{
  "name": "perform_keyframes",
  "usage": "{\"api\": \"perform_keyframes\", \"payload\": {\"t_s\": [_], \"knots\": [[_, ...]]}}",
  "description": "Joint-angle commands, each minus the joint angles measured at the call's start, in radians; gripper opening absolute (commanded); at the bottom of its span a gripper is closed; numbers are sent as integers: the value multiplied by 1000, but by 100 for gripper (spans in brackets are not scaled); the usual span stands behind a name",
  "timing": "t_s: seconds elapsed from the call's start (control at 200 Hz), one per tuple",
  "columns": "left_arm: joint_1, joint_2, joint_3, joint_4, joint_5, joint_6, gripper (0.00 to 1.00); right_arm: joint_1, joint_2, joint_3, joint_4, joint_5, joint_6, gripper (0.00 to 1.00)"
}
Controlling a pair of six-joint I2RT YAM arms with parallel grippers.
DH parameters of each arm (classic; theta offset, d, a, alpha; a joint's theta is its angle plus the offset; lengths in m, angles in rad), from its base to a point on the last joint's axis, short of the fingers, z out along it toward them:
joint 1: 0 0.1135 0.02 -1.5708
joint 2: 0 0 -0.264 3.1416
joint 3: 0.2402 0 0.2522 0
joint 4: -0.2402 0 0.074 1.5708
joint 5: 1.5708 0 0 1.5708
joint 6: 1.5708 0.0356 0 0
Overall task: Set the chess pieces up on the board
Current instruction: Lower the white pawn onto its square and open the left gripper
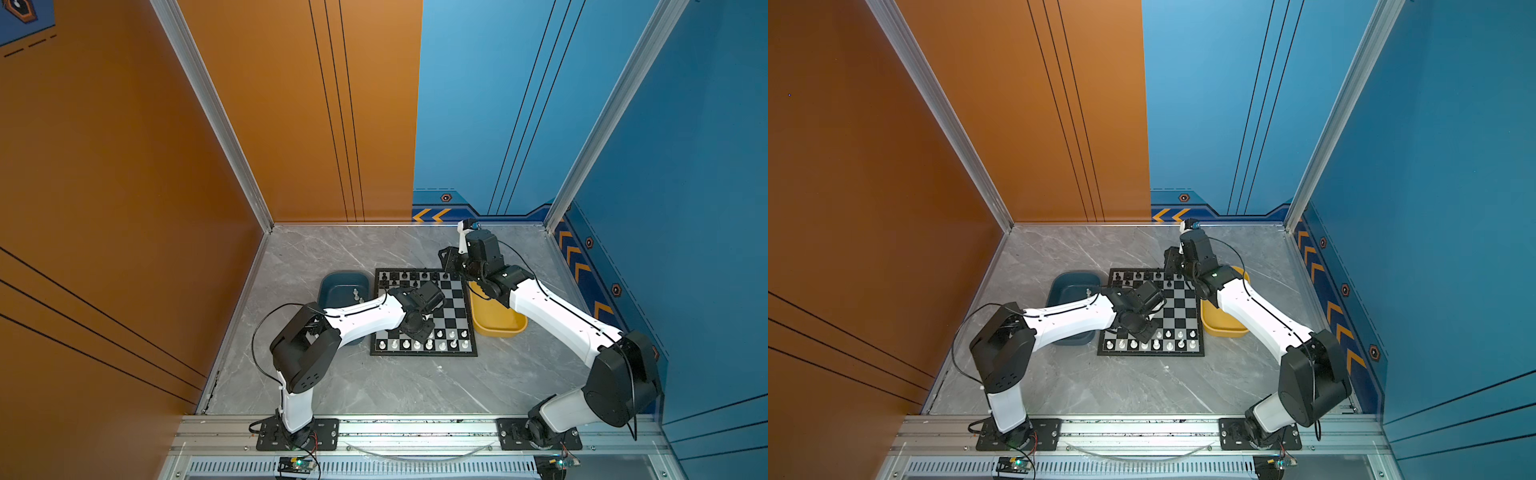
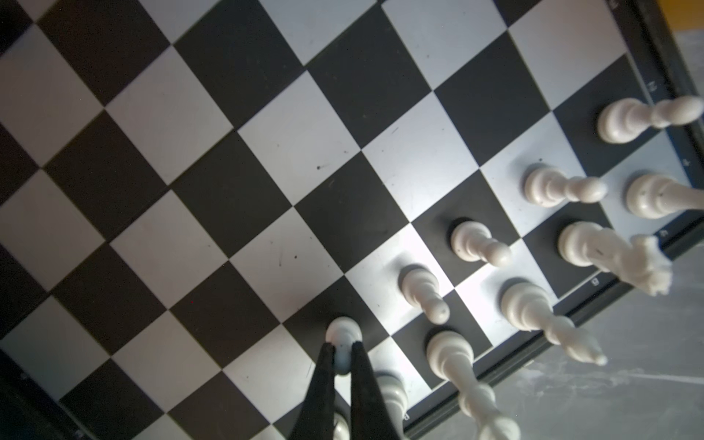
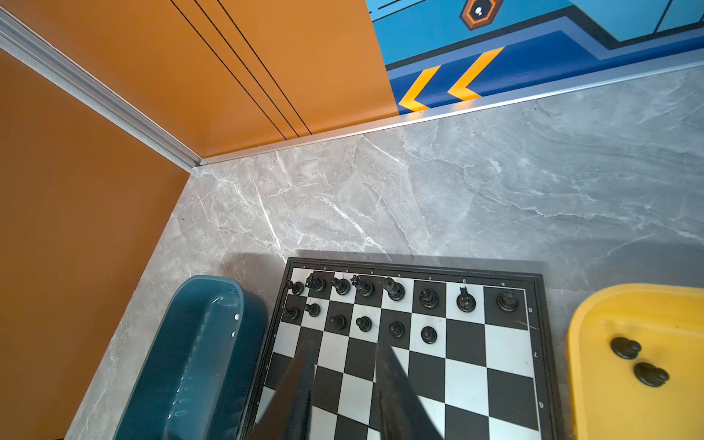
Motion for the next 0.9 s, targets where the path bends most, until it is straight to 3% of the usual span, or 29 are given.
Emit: {"api": "perform_keyframes", "payload": {"t_s": [0.0,0.896], "knots": [[-12,22,23,-28,-21,1,4,-3,-16,-12,-1,11,-2,30],[-21,39,39,-49,-19,4,17,-3,-15,-11,1,8,-2,30]]}}
